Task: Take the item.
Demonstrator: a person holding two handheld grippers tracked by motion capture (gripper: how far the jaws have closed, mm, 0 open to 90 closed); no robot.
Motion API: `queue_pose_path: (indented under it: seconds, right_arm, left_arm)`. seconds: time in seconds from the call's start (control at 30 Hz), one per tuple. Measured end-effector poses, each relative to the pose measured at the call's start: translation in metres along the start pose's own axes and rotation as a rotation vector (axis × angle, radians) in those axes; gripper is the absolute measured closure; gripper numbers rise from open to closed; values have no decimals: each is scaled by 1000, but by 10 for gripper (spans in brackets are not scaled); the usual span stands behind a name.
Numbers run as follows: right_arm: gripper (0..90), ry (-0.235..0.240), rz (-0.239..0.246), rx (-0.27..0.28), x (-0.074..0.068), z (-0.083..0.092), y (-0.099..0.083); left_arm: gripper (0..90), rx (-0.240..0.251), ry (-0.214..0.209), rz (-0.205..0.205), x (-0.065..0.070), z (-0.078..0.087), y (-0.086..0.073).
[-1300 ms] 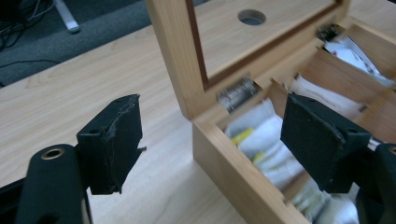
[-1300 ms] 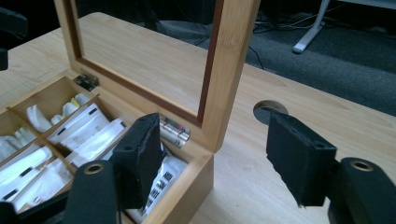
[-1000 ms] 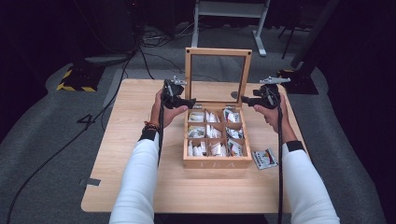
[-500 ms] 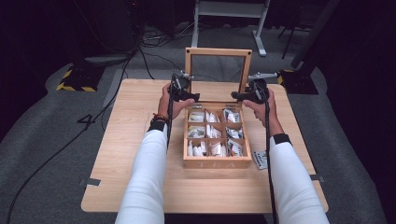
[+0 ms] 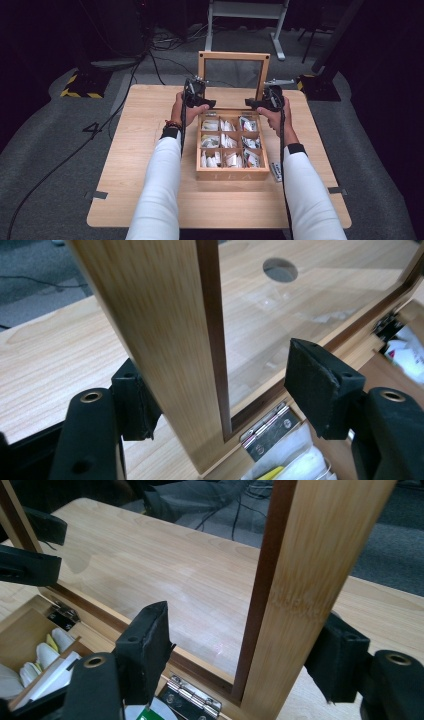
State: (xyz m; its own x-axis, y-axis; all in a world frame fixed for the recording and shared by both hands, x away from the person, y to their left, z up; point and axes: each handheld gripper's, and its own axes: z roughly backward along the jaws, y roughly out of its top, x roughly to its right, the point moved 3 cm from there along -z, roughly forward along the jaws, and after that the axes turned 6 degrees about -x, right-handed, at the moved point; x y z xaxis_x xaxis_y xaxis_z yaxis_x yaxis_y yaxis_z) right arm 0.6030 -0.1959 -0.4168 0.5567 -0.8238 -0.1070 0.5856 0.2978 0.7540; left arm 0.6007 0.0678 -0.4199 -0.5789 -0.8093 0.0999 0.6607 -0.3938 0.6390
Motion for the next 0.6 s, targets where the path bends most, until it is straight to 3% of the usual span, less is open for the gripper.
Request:
queue_pose_path:
  seconds: [0.27, 0.6]
  right_arm:
    - [388, 13, -2, 20, 1, 6, -3]
    - [444, 34, 23, 17, 0, 18, -7]
  left_arm:
    - [361, 43, -32, 19, 2, 8, 2]
    - [406, 93, -48, -18, 6, 28, -1]
